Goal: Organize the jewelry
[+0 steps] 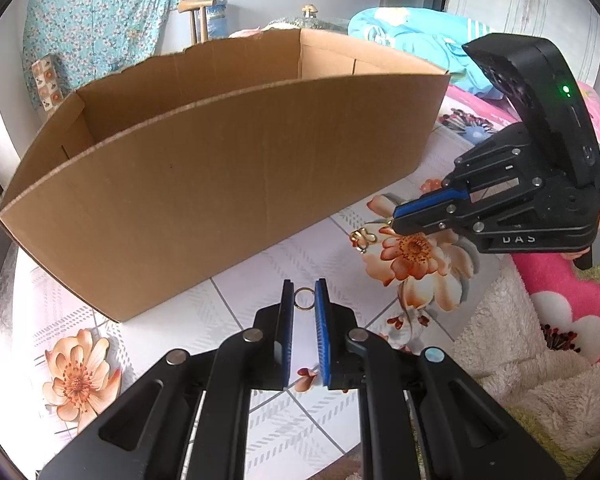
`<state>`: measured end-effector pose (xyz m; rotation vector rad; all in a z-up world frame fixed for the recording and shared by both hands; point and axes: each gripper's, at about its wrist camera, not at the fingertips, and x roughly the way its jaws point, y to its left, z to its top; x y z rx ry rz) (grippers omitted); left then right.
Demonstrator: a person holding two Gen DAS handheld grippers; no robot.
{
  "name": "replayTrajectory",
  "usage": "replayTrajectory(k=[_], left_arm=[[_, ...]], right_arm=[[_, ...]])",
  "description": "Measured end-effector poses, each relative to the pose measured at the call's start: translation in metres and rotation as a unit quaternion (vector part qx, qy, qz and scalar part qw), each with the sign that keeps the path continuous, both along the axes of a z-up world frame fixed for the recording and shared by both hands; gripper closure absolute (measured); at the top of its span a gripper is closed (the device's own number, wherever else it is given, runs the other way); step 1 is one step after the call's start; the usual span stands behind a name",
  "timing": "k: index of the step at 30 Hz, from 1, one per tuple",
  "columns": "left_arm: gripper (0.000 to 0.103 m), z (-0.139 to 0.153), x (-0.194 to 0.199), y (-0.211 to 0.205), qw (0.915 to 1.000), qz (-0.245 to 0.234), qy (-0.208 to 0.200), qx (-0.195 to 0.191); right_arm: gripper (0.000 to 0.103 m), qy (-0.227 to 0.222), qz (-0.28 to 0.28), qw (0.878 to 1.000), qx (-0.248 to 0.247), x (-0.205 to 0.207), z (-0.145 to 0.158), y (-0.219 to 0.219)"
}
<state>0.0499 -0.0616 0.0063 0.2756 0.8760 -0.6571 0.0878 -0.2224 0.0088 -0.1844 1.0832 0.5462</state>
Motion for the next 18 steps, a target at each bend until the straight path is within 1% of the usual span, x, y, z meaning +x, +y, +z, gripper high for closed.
replayTrajectory(k=[5,7,8,10,11,14,16,17,18], left_arm=[[0.093,0.011,-0.007,0.003,0.9998,-0.013,-0.01,-0.012],[0.093,0.012,-0.008,0.003,0.9998,-0.014,-0.009,-0.014],[0.093,0.011,-0.009,0.003,0.9997,-0.016,-0.009,-0.014],[0.093,0.01,-0.009,0.001,0.9997,-0.018,-0.009,-0.011],[0.093,0.01,-0.009,0.001,0.9998,-0.018,-0.008,-0.011],[0.093,0.009,-0.011,0.0,0.9998,-0.017,-0.004,-0.011],[0.093,0.008,-0.01,-0.001,0.9998,-0.016,-0.003,-0.011],[0.093,0.007,-0.01,-0.001,0.9998,-0.015,-0.002,-0.011],[0.093,0.007,-0.009,-0.001,0.9998,-0.014,-0.001,-0.011]], right_arm=[[0.101,-0.013,-0.013,1.0,0.013,-0.02,0.011,-0.006],[0.097,-0.019,-0.013,1.0,0.01,-0.024,0.01,-0.007],[0.095,-0.021,-0.011,1.0,0.009,-0.023,0.008,-0.007],[0.082,-0.024,-0.002,1.0,0.001,-0.022,0.005,-0.006],[0.08,-0.025,0.004,1.0,-0.004,-0.022,0.001,-0.003],[0.079,-0.022,0.02,0.999,-0.018,-0.012,-0.007,0.002],[0.079,-0.011,0.034,0.999,-0.025,-0.006,-0.013,0.003],[0.079,-0.013,0.038,0.999,-0.022,-0.004,-0.014,0.003],[0.085,-0.009,0.041,0.999,-0.021,-0.002,-0.014,0.003]])
